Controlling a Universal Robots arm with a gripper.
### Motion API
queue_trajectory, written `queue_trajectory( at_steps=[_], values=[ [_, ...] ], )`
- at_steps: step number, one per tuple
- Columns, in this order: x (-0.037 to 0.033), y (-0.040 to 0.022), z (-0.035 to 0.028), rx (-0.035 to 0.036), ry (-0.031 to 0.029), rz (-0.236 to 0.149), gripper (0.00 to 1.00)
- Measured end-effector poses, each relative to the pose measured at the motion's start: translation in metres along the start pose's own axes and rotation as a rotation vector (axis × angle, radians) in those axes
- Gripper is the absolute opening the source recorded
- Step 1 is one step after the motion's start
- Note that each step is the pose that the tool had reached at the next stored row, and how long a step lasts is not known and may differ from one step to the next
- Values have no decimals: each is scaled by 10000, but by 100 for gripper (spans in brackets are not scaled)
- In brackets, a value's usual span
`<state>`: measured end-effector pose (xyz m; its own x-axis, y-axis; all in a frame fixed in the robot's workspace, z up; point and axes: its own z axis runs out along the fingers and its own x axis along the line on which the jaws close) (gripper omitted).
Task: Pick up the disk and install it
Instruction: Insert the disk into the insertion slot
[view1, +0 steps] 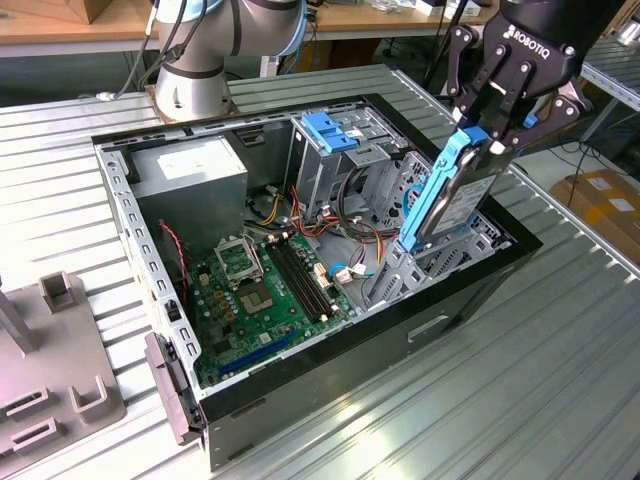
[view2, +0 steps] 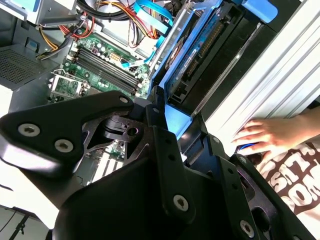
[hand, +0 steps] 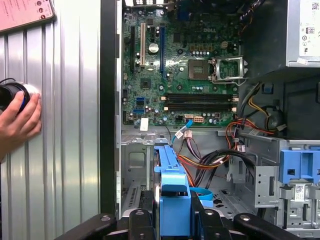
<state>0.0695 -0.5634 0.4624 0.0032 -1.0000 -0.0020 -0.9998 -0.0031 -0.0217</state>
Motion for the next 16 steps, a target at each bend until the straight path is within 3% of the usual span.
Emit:
queue_trajectory(
  at_steps=[9,12,16],
  values=[
    [28,0,16,0,11,-1,37],
    [41,1,60,0,13,-1,37],
    [56,4,177,0,12,-1,37]
  ],
)
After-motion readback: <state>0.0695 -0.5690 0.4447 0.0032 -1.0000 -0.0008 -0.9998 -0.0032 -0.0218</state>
